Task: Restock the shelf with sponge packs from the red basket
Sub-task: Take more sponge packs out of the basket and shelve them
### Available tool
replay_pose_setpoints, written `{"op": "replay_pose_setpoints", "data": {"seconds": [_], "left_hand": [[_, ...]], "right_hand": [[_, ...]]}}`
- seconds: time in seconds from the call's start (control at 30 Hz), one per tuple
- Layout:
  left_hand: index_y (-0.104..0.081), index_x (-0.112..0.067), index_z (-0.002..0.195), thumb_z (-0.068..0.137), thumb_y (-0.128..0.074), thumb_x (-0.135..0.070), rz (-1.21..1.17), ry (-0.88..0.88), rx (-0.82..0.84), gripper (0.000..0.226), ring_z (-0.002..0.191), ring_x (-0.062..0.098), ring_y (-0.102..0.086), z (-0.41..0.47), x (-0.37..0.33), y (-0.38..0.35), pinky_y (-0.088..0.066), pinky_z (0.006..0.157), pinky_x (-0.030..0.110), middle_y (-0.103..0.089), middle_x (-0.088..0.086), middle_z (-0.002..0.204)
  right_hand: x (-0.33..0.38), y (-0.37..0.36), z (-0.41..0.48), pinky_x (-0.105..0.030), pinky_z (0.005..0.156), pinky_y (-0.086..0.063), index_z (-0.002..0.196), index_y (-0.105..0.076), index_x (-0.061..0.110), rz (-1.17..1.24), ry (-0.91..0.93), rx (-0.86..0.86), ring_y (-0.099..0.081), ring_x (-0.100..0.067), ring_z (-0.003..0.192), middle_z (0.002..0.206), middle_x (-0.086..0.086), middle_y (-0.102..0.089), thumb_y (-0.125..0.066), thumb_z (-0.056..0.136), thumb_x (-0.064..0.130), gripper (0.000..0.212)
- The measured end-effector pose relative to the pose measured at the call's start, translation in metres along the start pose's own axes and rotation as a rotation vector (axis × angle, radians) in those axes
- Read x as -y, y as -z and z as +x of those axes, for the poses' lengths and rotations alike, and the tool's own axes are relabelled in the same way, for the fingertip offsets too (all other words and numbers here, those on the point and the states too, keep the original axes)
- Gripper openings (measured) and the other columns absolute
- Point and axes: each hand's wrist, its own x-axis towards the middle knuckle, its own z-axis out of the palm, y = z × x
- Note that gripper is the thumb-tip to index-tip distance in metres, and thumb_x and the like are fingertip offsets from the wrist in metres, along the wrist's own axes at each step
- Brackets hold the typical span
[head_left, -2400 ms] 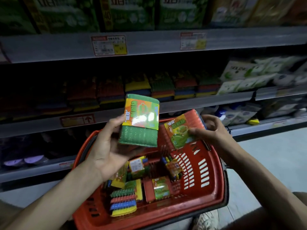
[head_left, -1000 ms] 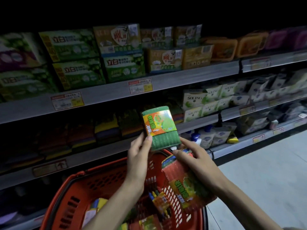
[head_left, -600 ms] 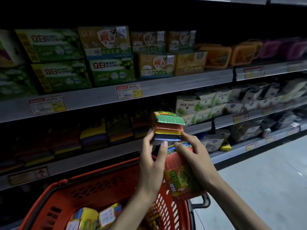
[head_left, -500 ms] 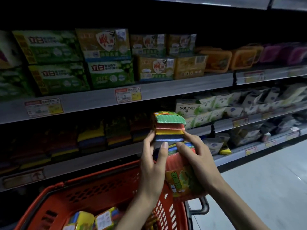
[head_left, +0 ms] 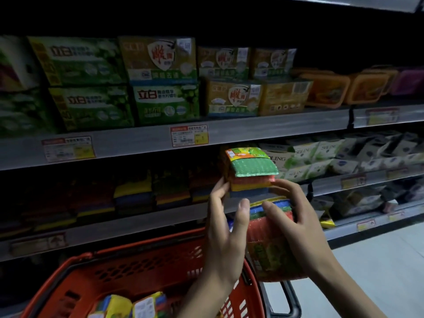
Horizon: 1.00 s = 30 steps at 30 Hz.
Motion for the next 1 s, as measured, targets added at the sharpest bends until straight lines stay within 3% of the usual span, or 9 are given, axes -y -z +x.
{"op": "replay_pose_setpoints", "data": {"seconds": [0.17,0.33,0.53,0.63,0.8,0.9,1.0], "left_hand": [[-0.049,-0.03,0.144,0.093,-0.051,-0.06,0.103,-0.039,-0.025,0.059,0.141,0.001,-0.042,0.018,0.015,-0.004,-0.041,0.116,0.041,-0.041,-0.021,0.151],[-0.051,-0.028,0.147,0.091,-0.05,-0.065,0.116,-0.016,-0.067,0.067,0.136,0.003,-0.047,0.026,0.03,-0.013,-0.046,0.112,0.041,-0.039,-0.02,0.144],[-0.047,-0.029,0.152,0.092,-0.049,-0.062,0.04,0.004,-0.094,0.068,0.14,-0.003,-0.043,0.038,0.037,-0.02,-0.04,0.118,0.037,-0.042,-0.021,0.151],[-0.042,-0.032,0.155,0.091,-0.051,-0.067,0.02,0.041,-0.094,0.074,0.146,-0.002,-0.037,0.043,0.043,-0.022,-0.035,0.122,0.04,-0.04,-0.018,0.159],[-0.036,-0.037,0.155,0.084,-0.051,-0.073,0.012,0.098,-0.122,0.081,0.145,-0.009,-0.034,0.046,0.047,-0.027,-0.031,0.124,0.035,-0.036,-0.021,0.16],[-0.036,-0.036,0.156,0.082,-0.048,-0.075,0.043,0.121,-0.119,0.084,0.143,-0.012,-0.033,0.047,0.049,-0.029,-0.032,0.123,0.031,-0.036,-0.022,0.16],[-0.037,-0.035,0.156,0.083,-0.046,-0.075,0.091,0.115,-0.114,0.083,0.14,-0.015,-0.033,0.048,0.051,-0.031,-0.035,0.121,0.03,-0.035,-0.026,0.155]], "right_hand": [[-0.017,-0.001,0.014,-0.018,0.092,-0.044,0.133,-0.055,0.045,0.125,-0.045,0.026,-0.055,0.012,0.122,0.125,0.035,-0.061,-0.062,0.072,0.062,0.064],[-0.039,-0.006,0.03,-0.034,0.105,-0.045,0.138,-0.055,0.039,0.223,-0.064,0.053,-0.052,0.002,0.133,0.136,0.025,-0.06,-0.065,0.076,0.054,0.064],[-0.052,-0.012,0.047,-0.008,0.09,-0.047,0.139,-0.054,0.033,0.236,-0.043,0.075,-0.053,0.01,0.127,0.128,0.033,-0.061,-0.065,0.084,0.035,0.055],[-0.056,-0.013,0.053,-0.018,0.096,-0.048,0.141,-0.054,0.037,0.21,-0.045,0.091,-0.052,0.009,0.129,0.131,0.033,-0.059,-0.067,0.08,0.047,0.062],[-0.057,-0.014,0.068,-0.027,0.098,-0.053,0.149,-0.05,0.031,0.196,-0.11,0.093,-0.06,-0.001,0.123,0.144,0.015,-0.057,-0.065,0.072,0.054,0.082],[-0.058,-0.016,0.074,-0.011,0.085,-0.05,0.15,-0.049,0.026,0.147,-0.132,0.092,-0.059,0.015,0.11,0.134,0.019,-0.057,-0.064,0.077,0.044,0.077],[-0.061,-0.018,0.074,-0.003,0.086,-0.04,0.152,-0.045,0.024,0.084,-0.135,0.069,-0.045,0.03,0.109,0.13,0.024,-0.049,-0.059,0.078,0.045,0.078]]}}
